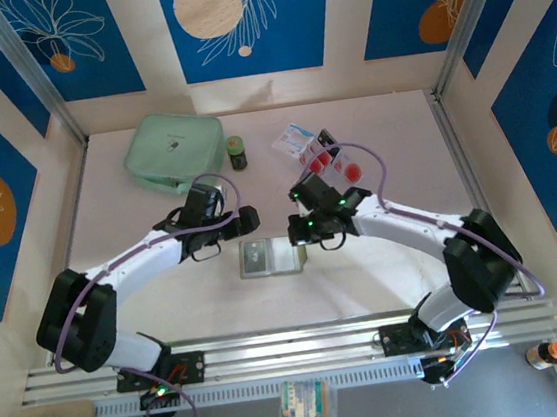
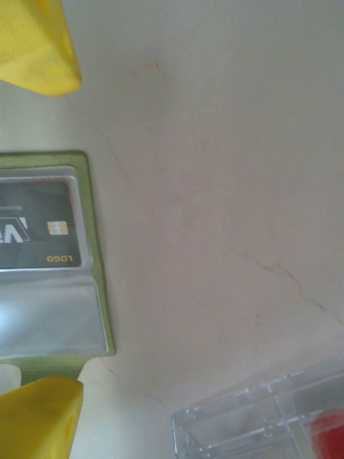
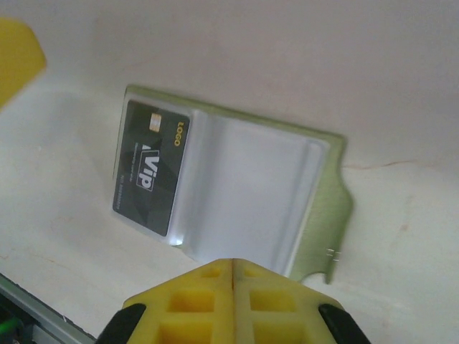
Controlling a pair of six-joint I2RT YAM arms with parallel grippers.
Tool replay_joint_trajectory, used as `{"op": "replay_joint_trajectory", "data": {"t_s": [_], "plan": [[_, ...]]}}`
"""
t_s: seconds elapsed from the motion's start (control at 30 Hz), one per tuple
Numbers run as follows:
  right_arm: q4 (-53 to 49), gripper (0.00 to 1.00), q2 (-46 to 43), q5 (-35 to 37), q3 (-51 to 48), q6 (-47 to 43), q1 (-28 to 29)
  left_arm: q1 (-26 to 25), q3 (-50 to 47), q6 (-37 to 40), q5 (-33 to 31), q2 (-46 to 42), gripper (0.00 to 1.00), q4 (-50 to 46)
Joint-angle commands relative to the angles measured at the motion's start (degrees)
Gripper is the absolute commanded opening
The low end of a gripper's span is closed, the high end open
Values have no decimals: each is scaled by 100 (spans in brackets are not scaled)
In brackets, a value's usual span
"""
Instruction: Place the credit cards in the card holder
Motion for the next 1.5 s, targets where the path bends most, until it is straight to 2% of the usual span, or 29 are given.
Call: {"op": "replay_joint_trajectory", "data": {"t_s": [0.0,0.3,0.8,1.1,1.47], "plan": [[66,0,464,100,262,282,205,-39,145,63,108,38,100,269],[57,0,1039,272,421,330,333,-46,83,61,122,27,100,309],[221,0,1620,353,-151,349,202,-45,-4,-94,446,297,100,447],[375,0,1634,342,-378,379,189,-43,-293,-372,827,480,100,911],[446,0,1634,297,-469,406,193,-46,-514,-453,916,647,100,1146]]}}
